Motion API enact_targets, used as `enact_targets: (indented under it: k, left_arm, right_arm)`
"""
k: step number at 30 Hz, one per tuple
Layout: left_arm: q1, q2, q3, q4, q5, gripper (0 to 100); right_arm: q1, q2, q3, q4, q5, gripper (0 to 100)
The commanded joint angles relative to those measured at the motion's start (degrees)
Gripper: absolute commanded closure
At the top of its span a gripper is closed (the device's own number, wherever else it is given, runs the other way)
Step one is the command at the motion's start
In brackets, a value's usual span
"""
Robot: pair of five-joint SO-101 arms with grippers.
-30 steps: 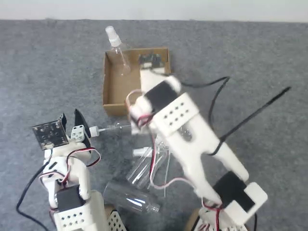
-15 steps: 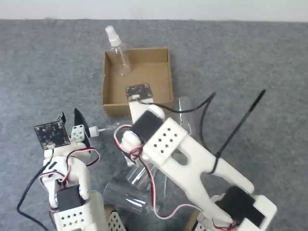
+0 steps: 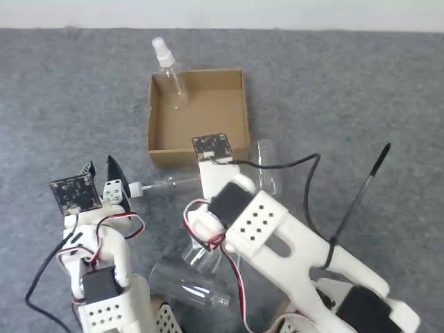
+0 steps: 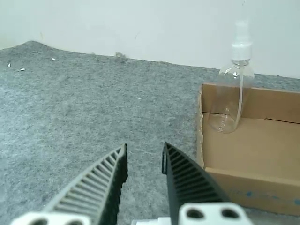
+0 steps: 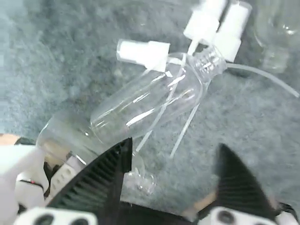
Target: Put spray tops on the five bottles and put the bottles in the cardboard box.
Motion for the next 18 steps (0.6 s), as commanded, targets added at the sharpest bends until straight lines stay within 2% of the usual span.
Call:
enact_targets:
  k: [1,13,18]
  left_arm:
    - [-0.3,-1.3,-0.6,-1.8,-0.5,88]
    - [-0.2,-1.3,-0.6,-1.8,-0.5,88]
    - [-0.2,-1.3,-0.6,-1.8,-0.5,88]
  right_arm:
    - [-0.6,-3.2,2.5,-4.2,-2.0,66.0]
    - [-0.4,1.9,9.7,-21.0,-2.5,65.8]
    - [-0.3,6.6,10.6,-25.7,-5.6,65.8]
